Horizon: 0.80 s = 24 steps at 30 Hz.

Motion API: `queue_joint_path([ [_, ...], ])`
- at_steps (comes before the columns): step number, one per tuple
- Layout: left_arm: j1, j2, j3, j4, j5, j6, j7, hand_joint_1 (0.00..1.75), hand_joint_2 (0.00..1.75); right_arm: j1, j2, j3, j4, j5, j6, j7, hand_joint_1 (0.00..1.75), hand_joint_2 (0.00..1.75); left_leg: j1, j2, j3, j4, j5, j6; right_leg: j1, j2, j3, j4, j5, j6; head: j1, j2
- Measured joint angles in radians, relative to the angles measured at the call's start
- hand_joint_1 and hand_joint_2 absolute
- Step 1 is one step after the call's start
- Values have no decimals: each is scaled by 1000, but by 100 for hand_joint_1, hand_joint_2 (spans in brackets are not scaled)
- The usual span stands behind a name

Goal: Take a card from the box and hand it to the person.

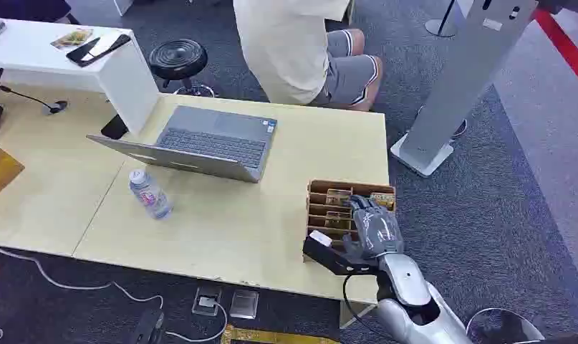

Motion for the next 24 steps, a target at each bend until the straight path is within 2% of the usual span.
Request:
queue_joint_path([
  [1, 0, 0, 0, 0, 0, 0, 0, 0, 0, 0, 0, 0, 0, 0, 0, 0, 91, 175, 0, 0, 0, 0, 0, 0, 0, 0, 0, 0, 0, 0, 0, 0],
  [2, -1, 0, 0, 0, -1, 0, 1, 0, 0, -3, 4, 0, 5, -2, -3, 2, 120, 175, 0, 0, 1, 0, 0, 0, 0, 0, 1, 0, 0, 0, 0, 0],
  [6, -2, 0, 0, 0, -2, 0, 3, 0, 0, -4, 7, 0, 10, 1, -3, 9, 133, 175, 0, 0, 1, 0, 0, 0, 0, 0, 1, 0, 0, 0, -1, 0],
  [15, -2, 0, 0, 0, -2, 0, 6, 0, 0, -4, 7, 0, 10, 12, -7, 11, 131, 175, 0, 0, 2, 0, 0, 0, 0, 0, 1, 0, 0, 0, -1, 0],
  [16, -2, 0, 0, 0, -2, 0, 6, 0, 0, -4, 7, 0, 10, 13, -8, 11, 136, 175, 0, 0, 2, 0, 0, 0, 0, 0, 1, 0, 0, 0, 0, 0],
  [19, -2, 0, 0, 0, -2, 0, 6, 0, 0, -4, 7, 0, 11, 16, -10, 11, 136, 175, 0, 0, 2, 0, 0, 0, 0, 0, 1, 0, 0, 0, 0, 0],
  [24, -2, 0, 0, 0, -3, 0, 6, 0, 0, -4, 8, 0, 12, 17, -12, 11, 152, 175, 0, 0, 2, 0, 0, 0, 0, 0, 1, 0, 0, 0, 0, 0],
])
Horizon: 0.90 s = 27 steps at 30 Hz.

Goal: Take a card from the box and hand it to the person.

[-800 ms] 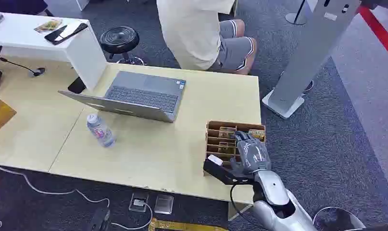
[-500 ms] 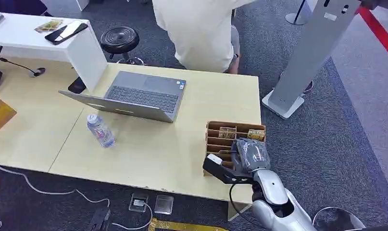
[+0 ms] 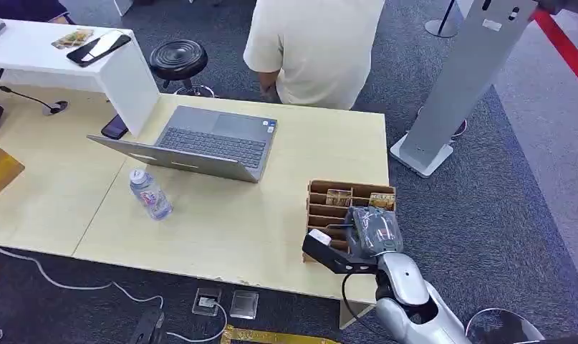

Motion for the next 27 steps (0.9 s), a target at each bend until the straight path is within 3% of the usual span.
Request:
queue_joint_path([
  [27, 0, 0, -1, 0, -17, 0, -21, 0, 0, 0, 0, -2, -6, 0, -11, 8, 150, 175, 0, 0, 0, 0, 0, 0, 0, 0, 0, 0, 0, 0, 0, 0],
])
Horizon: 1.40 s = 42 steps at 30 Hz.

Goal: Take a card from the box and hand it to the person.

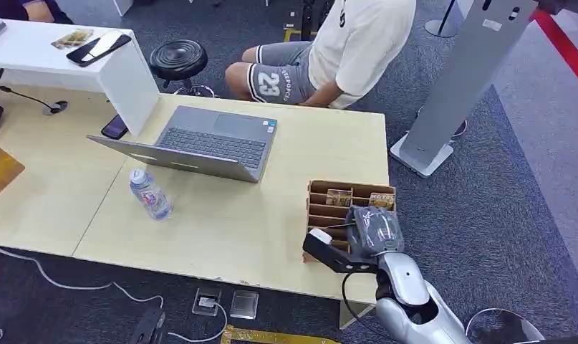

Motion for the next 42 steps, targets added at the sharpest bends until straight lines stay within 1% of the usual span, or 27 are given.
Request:
queue_joint_path([
  [3, 0, 0, 0, 0, 1, 0, 0, 0, 0, 0, 0, -1, -8, -2, -2, 3, 150, 175, 0, 0, 0, 0, 0, 0, 0, 0, 0, 0, 0, 0, 0, 0],
  [7, 2, 0, 0, 0, 3, 0, 2, 0, 0, 0, -2, -6, -31, -10, -23, 15, 150, 175, 0, 0, 0, 0, 0, 0, 0, 0, 0, 0, 0, 0, 0, 0],
  [12, 9, 0, 0, 0, 10, 0, 2, 0, 0, -2, -11, -37, -89, -11, -87, 24, 150, 175, 0, 0, 0, 0, 0, 0, 0, 0, 0, 0, 0, 0, 0, 0],
  [17, 17, 0, 0, 0, 19, 0, 2, 0, 0, -2, -26, -73, -165, -7, -126, 33, 150, 175, 0, 0, 0, 0, 0, 0, 0, 0, 0, 0, 0, 0, 0, 0],
  [25, 20, 0, 0, 0, 20, 0, 2, 0, 0, -5, -48, -112, -254, -8, -138, 44, 150, 175, 0, 0, 0, 0, 0, 0, 0, 0, 0, 0, 0, 0, 0, 0],
  [29, 20, -1, 0, 0, 21, 0, 2, 0, 0, -6, -54, -122, -274, -11, -145, 43, 150, 175, 0, 0, 0, 0, 0, 0, 0, 0, 0, 0, 0, 0, 0, 0],
  [32, 20, -2, 0, 0, 21, 0, 2, 0, 0, -8, -54, -126, -277, -15, -166, 41, 150, 175, 0, 0, 0, 0, 0, 0, 0, 0, 0, 0, 0, 0, 0, 0],
  [33, 20, -2, 0, 0, 21, 0, 2, 0, 0, -11, -54, -127, -275, -14, -186, 35, 150, 175, 0, 0, 0, 0, 0, 0, 0, 0, 0, 0, 0, 0, 0, 0],
  [36, 17, -5, 0, 0, 18, 0, 2, 0, 0, -34, -54, -137, -260, -6, -314, -8, 150, 175, 0, 0, 0, 0, 0, 0, 0, 0, 0, 0, 0, 0, 0, 0],
  [38, 14, -8, 0, 0, 16, 0, 4, 0, 0, -46, -54, -146, -248, 8, -379, -33, 150, 175, 0, 0, 0, 0, 0, 0, 0, 0, 0, 0, 0, 0, 0, 0],
  [39, 12, -10, 0, 0, 10, 0, 8, 0, 0, -51, -53, -149, -236, 32, -429, -49, 150, 175, 0, 0, 0, 0, 0, 0, 0, 0, 0, 0, 0, 0, 0, 0],
  [41, 7, -14, 0, 0, 0, 0, 12, 0, 0, -65, -45, -160, -207, 80, -562, -98, 150, 175, 0, 0, 0, 0, 0, 0, 0, 0, 0, 0, 0, 0, 0, 0],
  [42, 4, -16, 0, 0, -2, 0, 13, 0, 0, -69, -39, -171, -195, 97, -590, -126, 150, 175, 0, 0, 0, 0, 0, 0, 0, 0, 0, 0, 0, 0, 0, 0],
])
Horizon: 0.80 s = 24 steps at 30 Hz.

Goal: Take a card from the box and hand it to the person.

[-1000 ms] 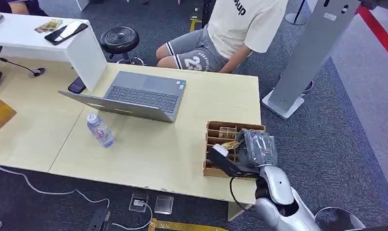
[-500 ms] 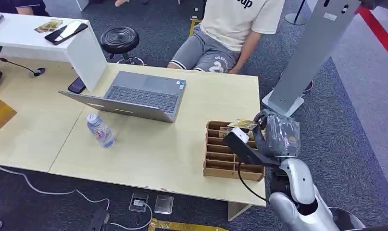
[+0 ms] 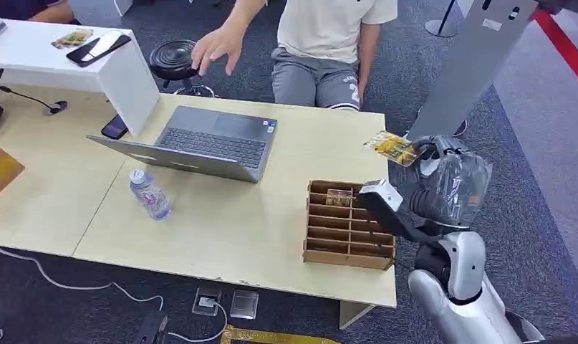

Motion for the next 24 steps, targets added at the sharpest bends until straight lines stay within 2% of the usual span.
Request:
queue_joint_path([
  [3, -7, -6, 0, 0, -6, 0, 13, 0, 0, 6, 41, -57, 25, 92, -12, -130, 150, 175, 0, 0, 0, 0, 0, 0, 0, 0, 0, 0, 0, 0, 0, 0],
  [6, -10, -11, -1, 0, -11, 0, 21, 0, 0, 18, 112, -167, 56, 174, -14, -327, 150, 175, 0, 0, 0, 0, 0, 0, 0, 0, 0, 0, 0, 0, -1, 0],
  [8, -10, -15, 0, 0, -12, 0, 21, 0, 0, 20, 150, -231, 79, 190, -14, -371, 150, 175, 0, 0, 0, 0, 0, 0, 0, 0, 0, 0, 0, 0, -1, 0],
  [10, -10, -17, -2, 0, -12, 0, 22, 0, 0, 21, 187, -288, 109, 194, -15, -387, 150, 175, 0, 0, 0, 0, 0, 0, 0, 0, 0, 0, 0, 0, -1, 0],
  [12, -10, -19, -4, 0, -12, 0, 23, 0, 0, 24, 215, -341, 131, 194, -15, -371, 150, 175, 0, 0, 0, 0, 0, 0, 0, 0, 0, 0, 0, 0, 0, 0],
  [15, -10, -19, -8, 0, -11, 0, 23, 0, 0, 23, 238, -369, 167, 248, -15, -316, 150, 175, 0, 0, 0, 0, 0, 0, 0, 0, 0, 0, 0, 0, 1, 0],
  [19, -9, -21, -11, 0, -10, 0, 23, 0, 0, 20, 262, -381, 221, 280, -15, -255, 150, 175, 0, 0, 0, 0, 0, 0, 0, 0, 0, 0, 0, 0, 0, 0],
  [24, -9, -24, -14, 0, -4, 0, 23, 0, 0, -10, 273, -373, 311, 261, -15, -153, 150, 175, 0, 0, -1, 0, 0, 0, 0, 0, 0, 1, 0, 0, -1, 0],
])
